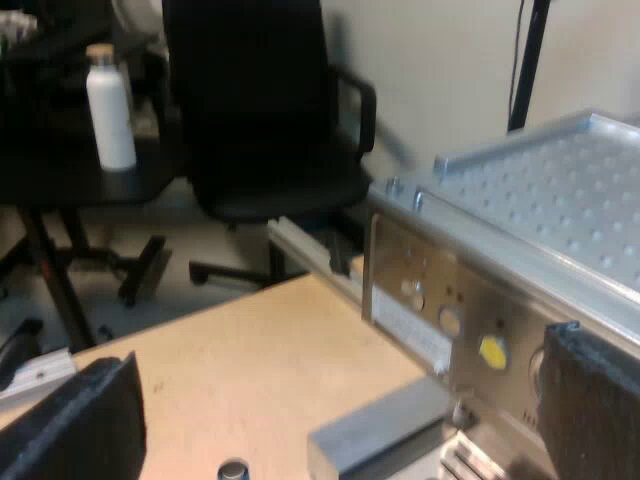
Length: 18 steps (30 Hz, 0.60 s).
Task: Pour the beans into the coffee machine
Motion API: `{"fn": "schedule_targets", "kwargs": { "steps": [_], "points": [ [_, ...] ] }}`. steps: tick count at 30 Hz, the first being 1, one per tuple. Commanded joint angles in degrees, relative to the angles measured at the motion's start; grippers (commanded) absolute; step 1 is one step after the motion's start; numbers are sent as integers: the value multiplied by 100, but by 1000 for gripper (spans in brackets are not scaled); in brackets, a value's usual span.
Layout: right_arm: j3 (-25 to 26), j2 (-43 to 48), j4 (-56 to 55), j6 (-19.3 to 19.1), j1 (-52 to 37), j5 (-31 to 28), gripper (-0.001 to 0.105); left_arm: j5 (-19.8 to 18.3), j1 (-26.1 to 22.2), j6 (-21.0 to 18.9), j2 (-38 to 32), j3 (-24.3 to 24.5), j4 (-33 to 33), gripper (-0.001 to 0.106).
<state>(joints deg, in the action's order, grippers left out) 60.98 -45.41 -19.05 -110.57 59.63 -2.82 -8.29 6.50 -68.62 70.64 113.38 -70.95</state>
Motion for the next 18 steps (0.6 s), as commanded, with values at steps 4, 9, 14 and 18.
{"fn": "schedule_targets", "kwargs": {
  "steps": [4, 9, 14, 18],
  "points": [
    [76, 52, -122, -20, 0, 520, 81, -12, -446, -245, -751, -1189, 409, 1],
    [53, 16, -311, -20, 0, 598, 81, -221, -986, -695, -1231, -2001, 727, 1],
    [48, -160, -380, -20, 0, 815, 81, -443, -1443, -863, -1641, -2688, 1025, 1],
    [48, -402, -378, -20, 0, 828, 81, -450, -1662, -911, -1964, -3384, 1373, 1]
  ]
}}
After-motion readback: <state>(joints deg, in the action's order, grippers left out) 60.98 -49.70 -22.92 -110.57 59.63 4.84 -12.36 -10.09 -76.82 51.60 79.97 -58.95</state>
